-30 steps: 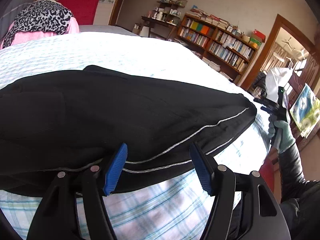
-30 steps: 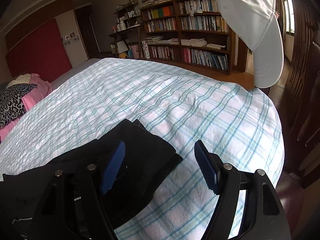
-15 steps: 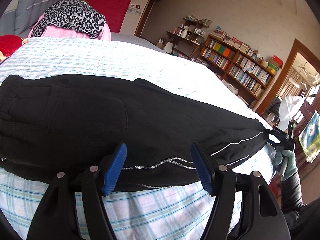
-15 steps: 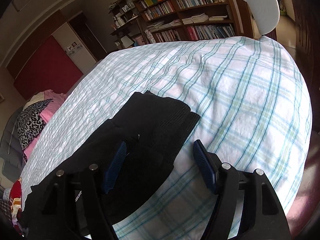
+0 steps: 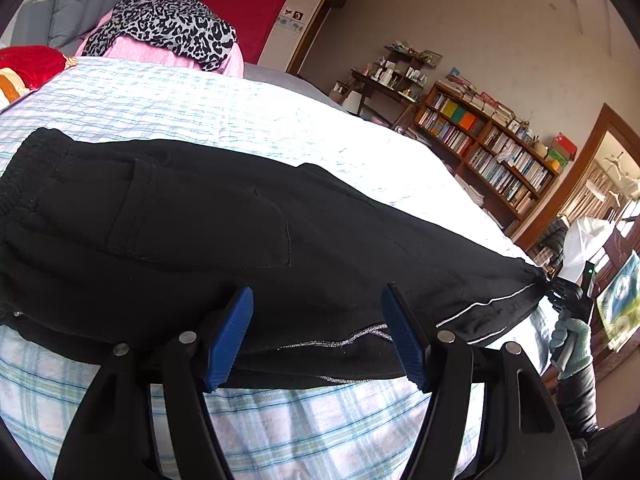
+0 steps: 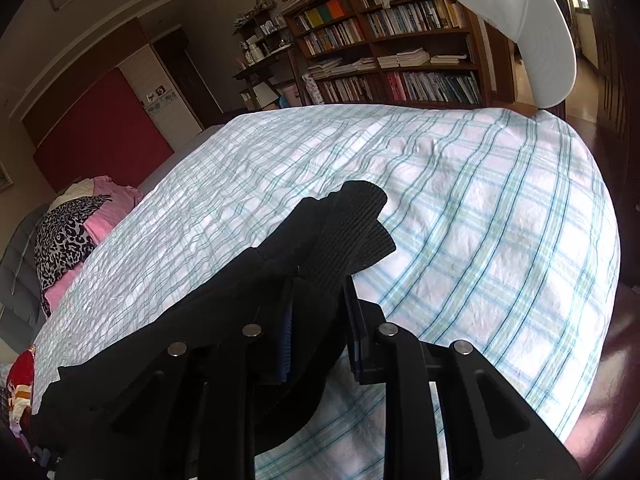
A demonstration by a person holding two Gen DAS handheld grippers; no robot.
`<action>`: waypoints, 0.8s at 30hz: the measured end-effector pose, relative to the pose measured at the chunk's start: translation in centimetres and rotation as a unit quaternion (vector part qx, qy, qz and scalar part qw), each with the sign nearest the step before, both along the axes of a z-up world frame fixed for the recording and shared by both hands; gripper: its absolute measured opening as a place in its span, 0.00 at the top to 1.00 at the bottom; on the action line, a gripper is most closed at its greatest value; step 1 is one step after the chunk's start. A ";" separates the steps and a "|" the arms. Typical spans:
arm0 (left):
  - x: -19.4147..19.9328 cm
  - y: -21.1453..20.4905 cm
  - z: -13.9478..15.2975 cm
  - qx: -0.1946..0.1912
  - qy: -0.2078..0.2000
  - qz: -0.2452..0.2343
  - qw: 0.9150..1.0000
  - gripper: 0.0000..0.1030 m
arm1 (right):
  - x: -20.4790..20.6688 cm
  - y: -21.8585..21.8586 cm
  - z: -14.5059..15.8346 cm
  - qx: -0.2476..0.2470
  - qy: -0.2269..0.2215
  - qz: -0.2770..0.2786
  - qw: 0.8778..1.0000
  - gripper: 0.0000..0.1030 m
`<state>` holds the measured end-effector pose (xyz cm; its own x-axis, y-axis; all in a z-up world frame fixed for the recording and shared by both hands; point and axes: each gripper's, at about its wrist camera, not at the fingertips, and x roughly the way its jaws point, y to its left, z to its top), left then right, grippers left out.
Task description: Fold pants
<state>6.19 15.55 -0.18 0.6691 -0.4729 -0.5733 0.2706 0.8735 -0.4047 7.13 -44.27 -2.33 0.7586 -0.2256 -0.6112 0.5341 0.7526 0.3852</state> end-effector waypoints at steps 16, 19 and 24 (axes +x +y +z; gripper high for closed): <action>1.6 -10.2 1.0 0.024 -0.008 -0.113 0.993 0.33 | 1.9 10.9 6.9 -0.135 -0.072 0.102 0.983 0.81; 1.7 -11.8 1.0 0.027 -0.006 -0.125 0.992 0.33 | 2.4 12.7 7.2 -0.136 -0.081 0.128 0.979 0.81; 2.1 -12.9 0.9 0.024 -0.003 -0.134 0.991 0.28 | 3.0 16.2 7.5 -0.140 -0.087 0.175 0.971 0.81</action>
<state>8.26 2.70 0.74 0.5266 -0.6059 -0.5963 0.4973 0.7885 -0.3619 10.15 -28.04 5.17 0.9051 -0.0736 -0.4188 0.1717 0.9643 0.2015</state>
